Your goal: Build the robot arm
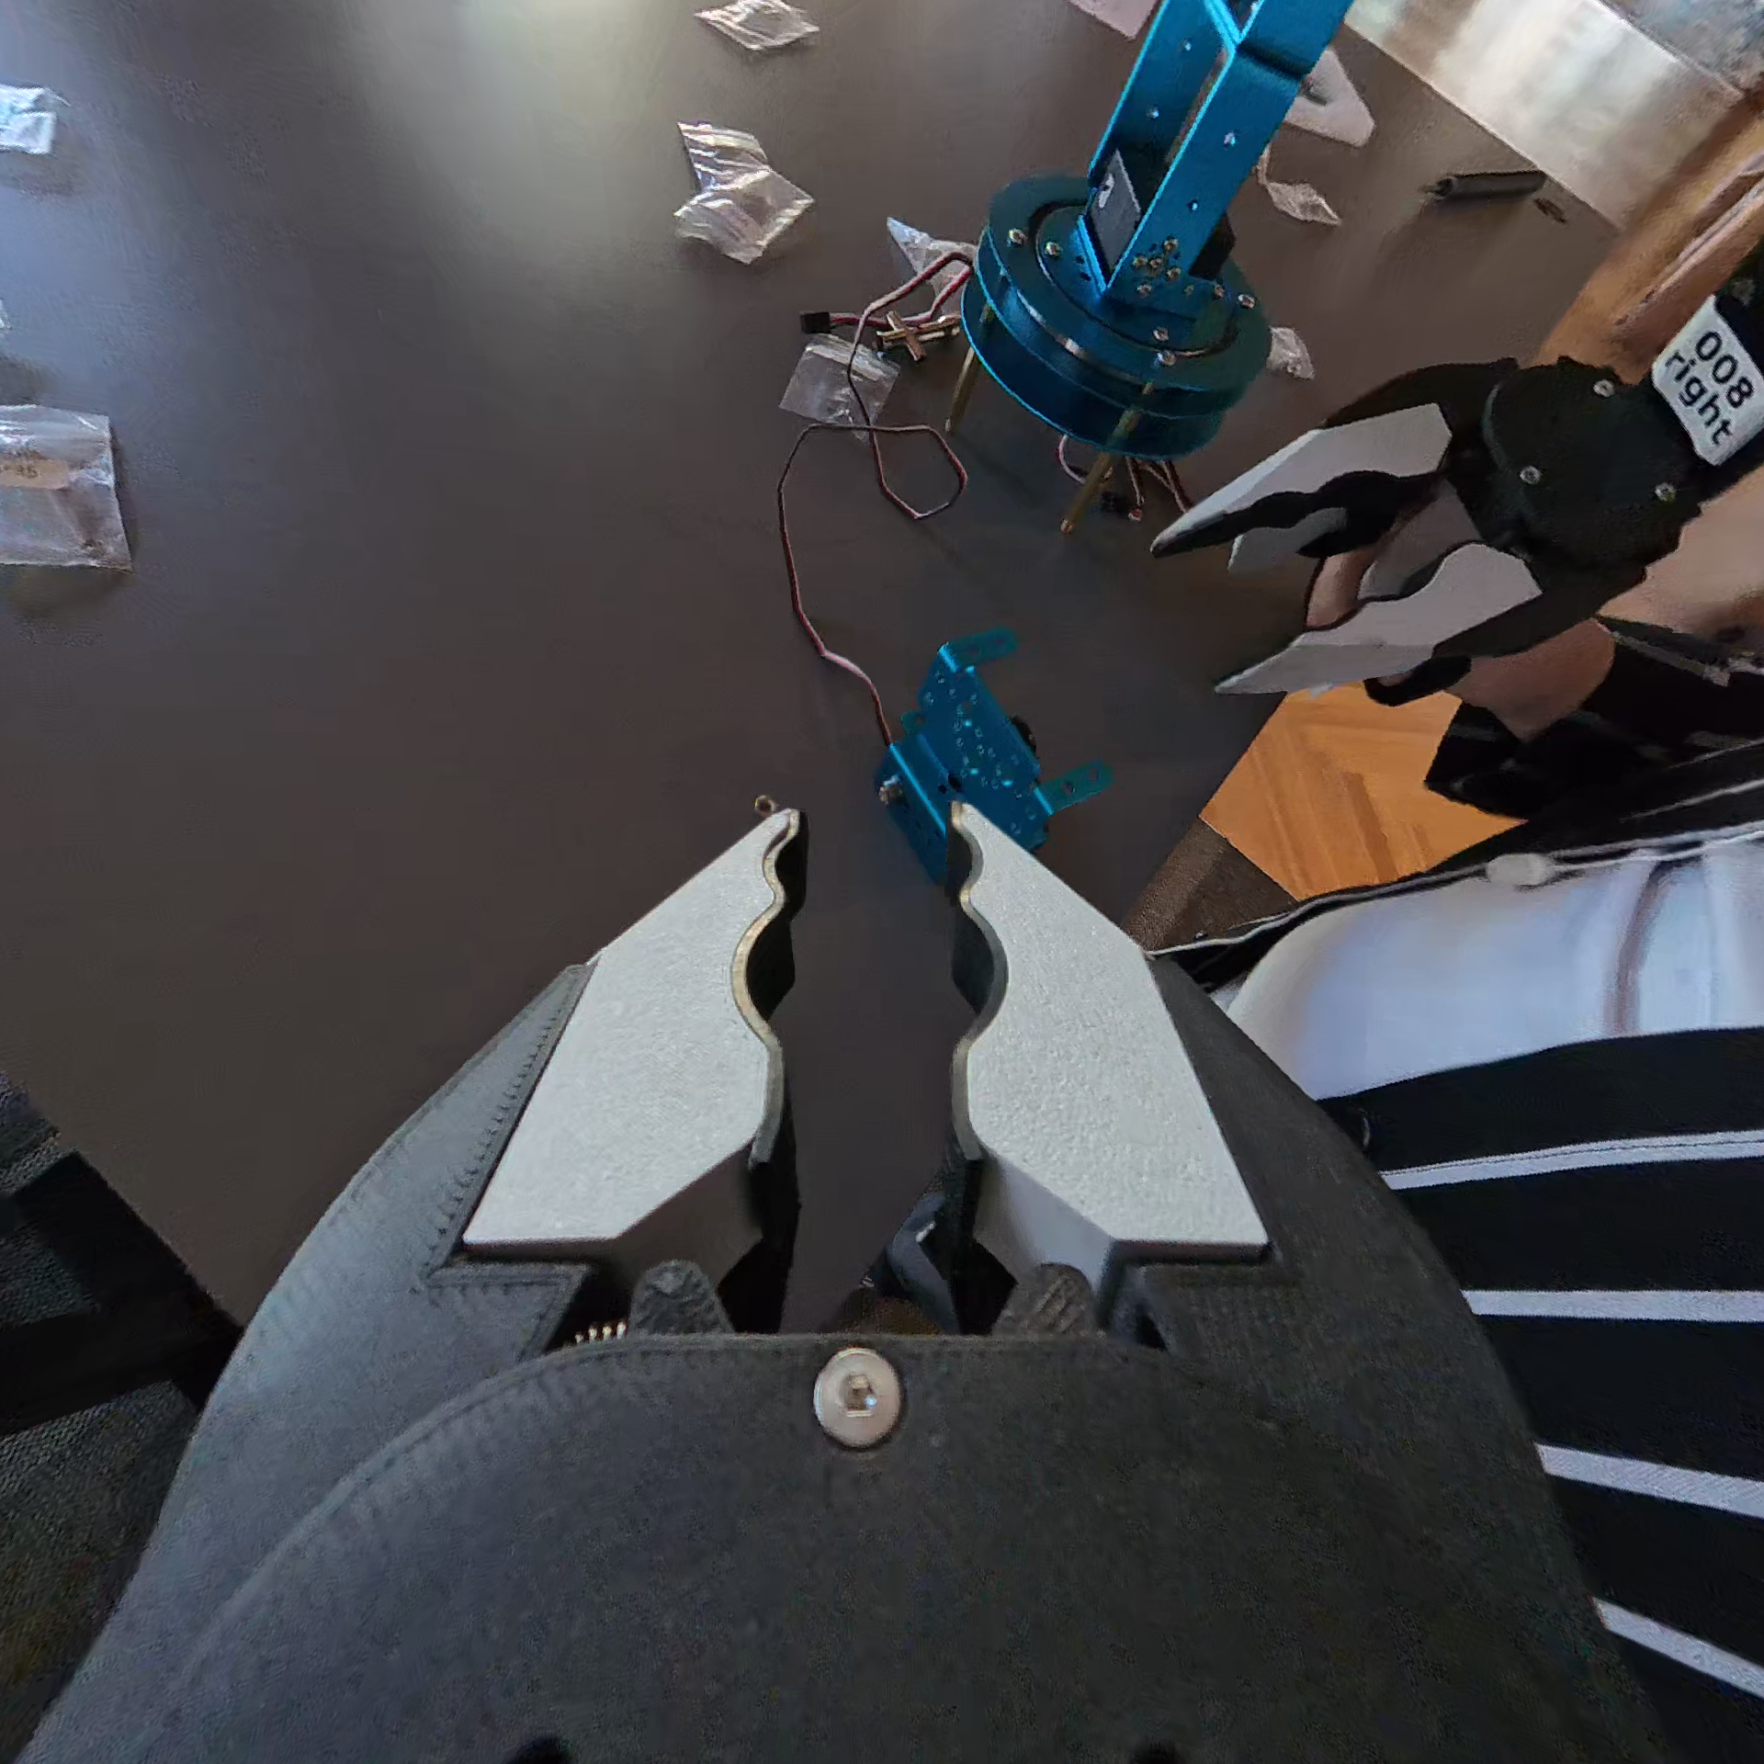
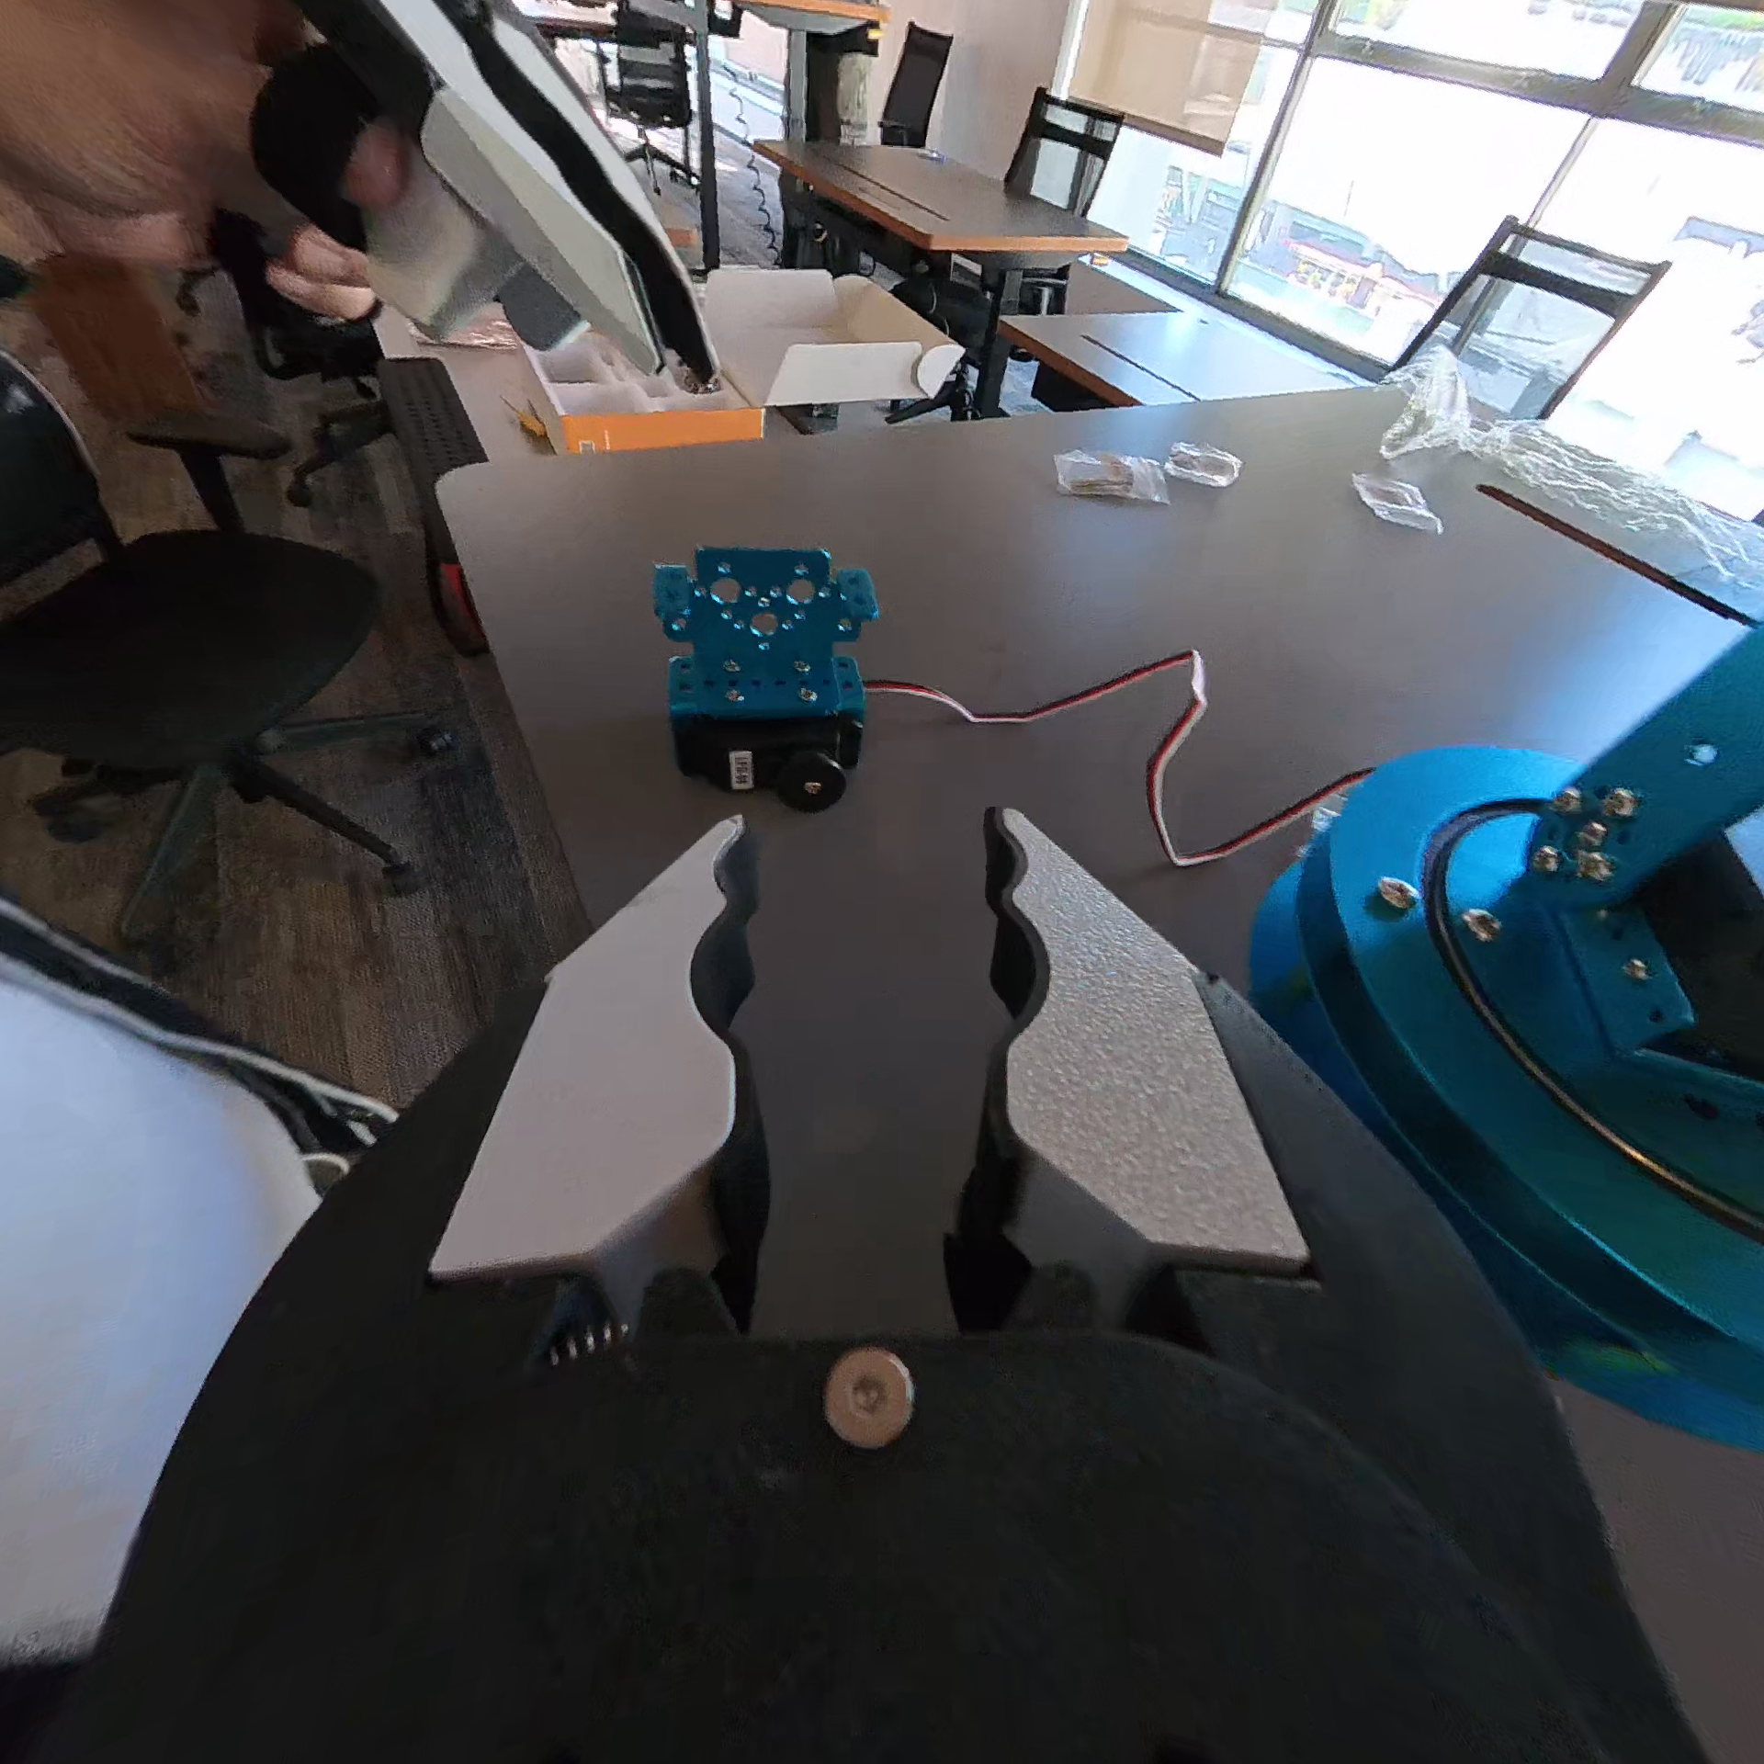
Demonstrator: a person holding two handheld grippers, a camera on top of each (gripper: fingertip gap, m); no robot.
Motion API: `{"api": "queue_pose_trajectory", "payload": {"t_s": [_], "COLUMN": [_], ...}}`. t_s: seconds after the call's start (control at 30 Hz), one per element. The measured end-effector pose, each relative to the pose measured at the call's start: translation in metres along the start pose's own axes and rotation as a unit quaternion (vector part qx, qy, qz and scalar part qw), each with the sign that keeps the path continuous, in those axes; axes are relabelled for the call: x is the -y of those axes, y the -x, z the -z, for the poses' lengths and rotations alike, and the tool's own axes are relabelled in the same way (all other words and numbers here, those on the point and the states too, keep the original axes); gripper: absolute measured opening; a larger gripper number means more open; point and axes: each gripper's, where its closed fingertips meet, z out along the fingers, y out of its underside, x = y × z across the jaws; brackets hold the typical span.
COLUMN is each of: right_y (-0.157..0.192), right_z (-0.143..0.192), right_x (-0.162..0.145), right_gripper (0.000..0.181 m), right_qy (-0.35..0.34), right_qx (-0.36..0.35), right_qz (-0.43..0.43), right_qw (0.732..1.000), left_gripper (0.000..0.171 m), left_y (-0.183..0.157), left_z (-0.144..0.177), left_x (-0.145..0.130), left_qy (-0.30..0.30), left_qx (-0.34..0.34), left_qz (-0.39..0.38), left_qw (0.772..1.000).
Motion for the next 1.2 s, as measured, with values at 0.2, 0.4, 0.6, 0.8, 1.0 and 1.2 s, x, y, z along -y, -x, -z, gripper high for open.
{"api": "queue_pose_trajectory", "payload": {"t_s": [0.2, 0.4, 0.6, 0.8, 1.0, 1.2], "right_y": [0.016, 0.025, 0.034, 0.039, 0.033, 0.027], "right_z": [-0.019, -0.048, -0.069, -0.08, -0.078, -0.067], "right_x": [-0.009, -0.01, -0.009, -0.01, -0.008, -0.008], "right_gripper": [0.055, 0.072, 0.083, 0.085, 0.081, 0.077], "right_qy": [0.052, 0.095, 0.114, 0.128, 0.12, 0.107], "right_qx": [0.03, 0.039, 0.04, 0.037, 0.026, 0.015], "right_qz": [0.021, -0.013, -0.03, -0.015, -0.03, -0.038], "right_qw": [0.998, 0.995, 0.992, 0.991, 0.992, 0.993], "left_gripper": [0.028, 0.028, 0.028, 0.028, 0.03, 0.031], "left_y": [0.01, 0.014, 0.016, 0.016, 0.011, 0.006], "left_z": [0.006, 0.003, 0.002, -0.003, -0.009, -0.017], "left_x": [-0.024, -0.041, -0.046, -0.038, -0.028, -0.024], "left_qy": [0.009, 0.003, 0.016, 0.023, 0.027, 0.034], "left_qx": [-0.025, -0.06, -0.081, -0.096, -0.106, -0.108], "left_qz": [-0.038, -0.044, -0.059, -0.078, -0.091, -0.094], "left_qw": [0.999, 0.997, 0.995, 0.992, 0.99, 0.989]}}
